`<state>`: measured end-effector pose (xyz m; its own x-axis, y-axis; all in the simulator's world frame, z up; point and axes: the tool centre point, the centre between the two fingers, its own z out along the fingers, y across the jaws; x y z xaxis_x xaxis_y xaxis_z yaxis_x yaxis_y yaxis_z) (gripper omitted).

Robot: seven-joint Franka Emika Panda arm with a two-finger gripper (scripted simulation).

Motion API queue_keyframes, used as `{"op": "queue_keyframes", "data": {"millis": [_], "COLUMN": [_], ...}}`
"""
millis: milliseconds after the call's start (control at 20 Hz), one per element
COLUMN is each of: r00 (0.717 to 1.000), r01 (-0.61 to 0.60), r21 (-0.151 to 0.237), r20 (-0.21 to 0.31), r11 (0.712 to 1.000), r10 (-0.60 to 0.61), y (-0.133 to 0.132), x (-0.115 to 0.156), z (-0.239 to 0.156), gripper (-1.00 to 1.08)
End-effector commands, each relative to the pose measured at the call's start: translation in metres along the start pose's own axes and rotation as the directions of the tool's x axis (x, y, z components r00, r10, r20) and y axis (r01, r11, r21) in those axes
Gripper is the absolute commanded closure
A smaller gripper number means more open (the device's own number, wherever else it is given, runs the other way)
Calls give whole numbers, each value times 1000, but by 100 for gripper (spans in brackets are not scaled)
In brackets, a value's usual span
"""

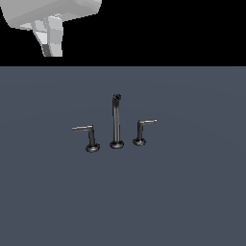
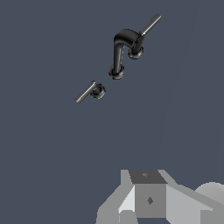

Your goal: Turn on the faucet by rotating a designated handle.

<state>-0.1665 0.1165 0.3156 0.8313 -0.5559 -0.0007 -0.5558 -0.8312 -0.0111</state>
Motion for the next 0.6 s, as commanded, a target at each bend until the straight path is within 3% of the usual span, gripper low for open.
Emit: {"op": "queue_keyframes", "data": {"millis": [0, 550], "r00": [999, 968], "r01": [-51, -250], "r21": [1, 3], "r20": [1, 3], "r11": [999, 968], "r10": [51, 250], "y": [-11, -52], "x": [3, 24], "z": [14, 71], "gripper": [108, 108]}}
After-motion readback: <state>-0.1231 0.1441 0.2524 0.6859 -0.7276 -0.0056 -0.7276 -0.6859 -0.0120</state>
